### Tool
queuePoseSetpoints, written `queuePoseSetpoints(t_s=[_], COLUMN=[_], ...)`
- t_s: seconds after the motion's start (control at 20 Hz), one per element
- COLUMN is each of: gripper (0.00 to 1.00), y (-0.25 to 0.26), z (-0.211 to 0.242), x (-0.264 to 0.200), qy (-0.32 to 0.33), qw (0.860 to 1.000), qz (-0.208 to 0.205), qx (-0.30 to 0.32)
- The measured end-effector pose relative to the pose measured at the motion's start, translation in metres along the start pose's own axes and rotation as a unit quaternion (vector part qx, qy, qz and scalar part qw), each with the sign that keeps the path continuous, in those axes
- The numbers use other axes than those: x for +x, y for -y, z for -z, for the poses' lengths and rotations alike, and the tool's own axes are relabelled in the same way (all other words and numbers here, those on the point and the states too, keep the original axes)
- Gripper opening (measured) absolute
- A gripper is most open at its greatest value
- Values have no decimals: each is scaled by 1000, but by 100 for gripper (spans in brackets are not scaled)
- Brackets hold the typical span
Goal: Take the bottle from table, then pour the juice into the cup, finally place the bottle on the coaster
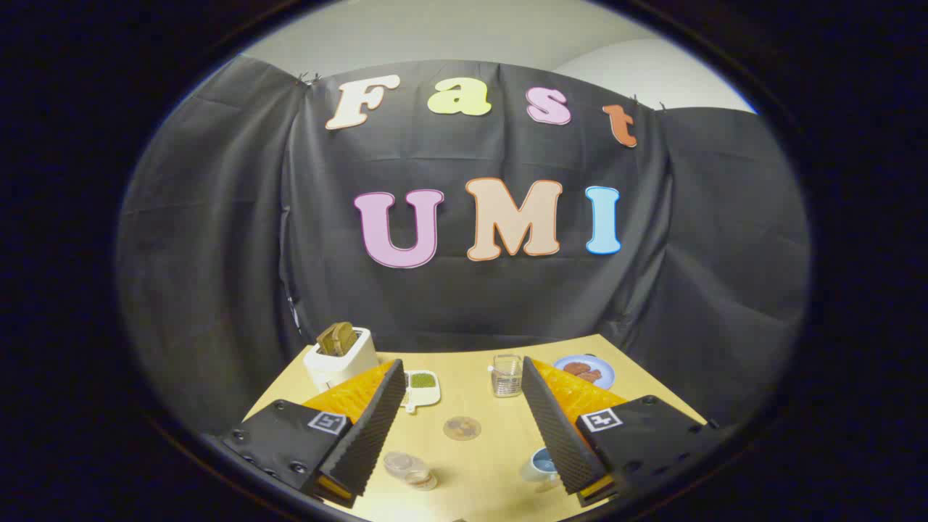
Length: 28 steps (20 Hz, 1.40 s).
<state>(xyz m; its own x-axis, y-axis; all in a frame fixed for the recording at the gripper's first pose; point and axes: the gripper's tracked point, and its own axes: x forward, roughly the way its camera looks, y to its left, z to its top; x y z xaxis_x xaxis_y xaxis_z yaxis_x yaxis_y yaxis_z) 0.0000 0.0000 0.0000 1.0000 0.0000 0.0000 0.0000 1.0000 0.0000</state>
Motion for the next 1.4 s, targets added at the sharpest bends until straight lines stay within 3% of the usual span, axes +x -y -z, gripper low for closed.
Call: queuePoseSetpoints(t_s=[0.65,1.4], gripper=[100,100], y=[-36,-90], z=[30,134], x=[-25,-52], qy=[-19,-106], qw=[1000,994], qz=[-13,-4], qx=[-1,-22])
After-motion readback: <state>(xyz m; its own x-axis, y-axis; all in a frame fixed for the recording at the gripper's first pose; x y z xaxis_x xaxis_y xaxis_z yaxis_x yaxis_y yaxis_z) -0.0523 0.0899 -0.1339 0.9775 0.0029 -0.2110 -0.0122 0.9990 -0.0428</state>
